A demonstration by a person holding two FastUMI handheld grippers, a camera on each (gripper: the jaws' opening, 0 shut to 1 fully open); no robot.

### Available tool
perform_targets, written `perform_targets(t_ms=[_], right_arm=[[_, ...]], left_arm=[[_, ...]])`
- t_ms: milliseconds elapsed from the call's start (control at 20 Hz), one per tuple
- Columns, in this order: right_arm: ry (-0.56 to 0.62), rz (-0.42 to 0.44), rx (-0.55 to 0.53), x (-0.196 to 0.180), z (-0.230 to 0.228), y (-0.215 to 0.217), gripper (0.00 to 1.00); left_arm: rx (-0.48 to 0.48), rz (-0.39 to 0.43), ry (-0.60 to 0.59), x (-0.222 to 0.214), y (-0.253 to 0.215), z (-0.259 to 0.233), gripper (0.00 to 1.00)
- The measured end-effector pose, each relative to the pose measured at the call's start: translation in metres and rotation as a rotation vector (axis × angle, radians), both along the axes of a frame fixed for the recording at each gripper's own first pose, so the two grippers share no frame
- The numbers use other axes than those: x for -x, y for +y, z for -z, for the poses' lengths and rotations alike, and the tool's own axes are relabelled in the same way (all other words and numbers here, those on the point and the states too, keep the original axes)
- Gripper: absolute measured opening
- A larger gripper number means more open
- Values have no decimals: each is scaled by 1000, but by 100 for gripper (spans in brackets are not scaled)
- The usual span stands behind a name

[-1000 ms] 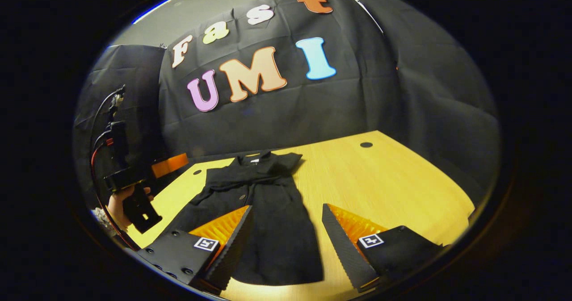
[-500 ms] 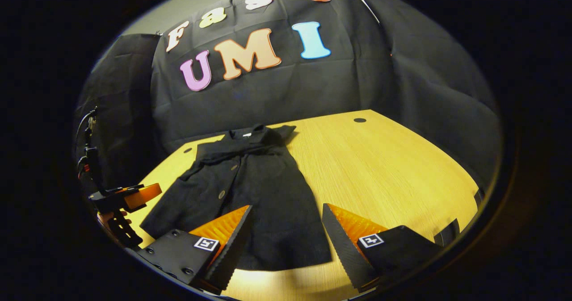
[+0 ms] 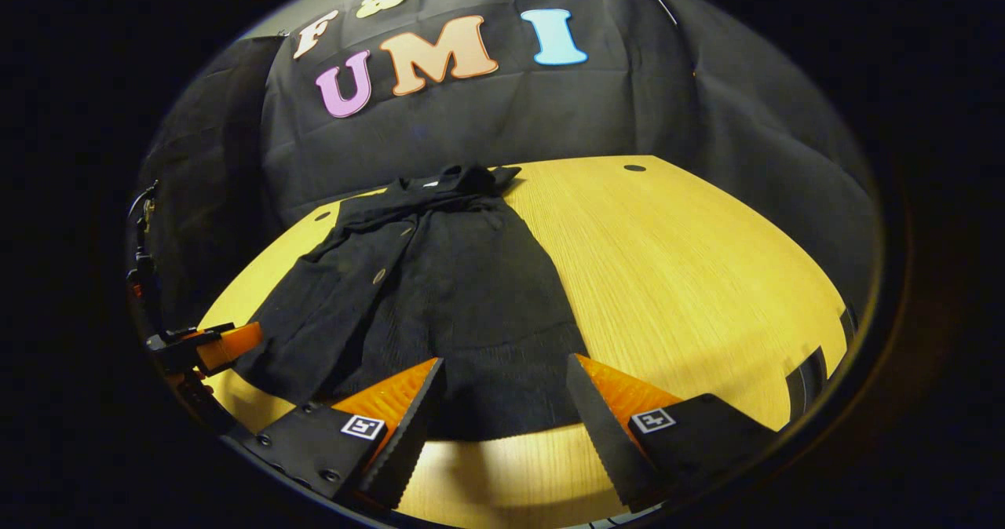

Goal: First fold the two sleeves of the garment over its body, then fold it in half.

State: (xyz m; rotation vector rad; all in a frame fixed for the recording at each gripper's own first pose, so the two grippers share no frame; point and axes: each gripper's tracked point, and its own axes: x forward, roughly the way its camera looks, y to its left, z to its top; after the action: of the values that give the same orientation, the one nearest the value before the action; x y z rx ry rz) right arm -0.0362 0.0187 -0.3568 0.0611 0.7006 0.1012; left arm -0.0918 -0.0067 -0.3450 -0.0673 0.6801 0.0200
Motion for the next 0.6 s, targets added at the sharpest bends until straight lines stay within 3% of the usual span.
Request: perform_targets(t_ms=[100, 200, 250, 550, 600], right_arm=[[29, 1, 10, -2, 5, 3, 98], [28, 6, 10, -2, 5, 2, 93], [31, 8, 14, -1, 6, 1, 98], [14, -37, 86, -1, 9, 10, 98], [15, -35, 75, -1, 9, 8, 92]], left_arm=[[-3, -12, 40, 13, 1, 8, 95], [-23, 2, 28, 12, 0, 5, 95], [-30, 10, 39, 15, 0, 8, 94], [-25, 8, 20, 14, -4, 6, 93], [-21, 17, 21, 14, -8, 6, 89]])
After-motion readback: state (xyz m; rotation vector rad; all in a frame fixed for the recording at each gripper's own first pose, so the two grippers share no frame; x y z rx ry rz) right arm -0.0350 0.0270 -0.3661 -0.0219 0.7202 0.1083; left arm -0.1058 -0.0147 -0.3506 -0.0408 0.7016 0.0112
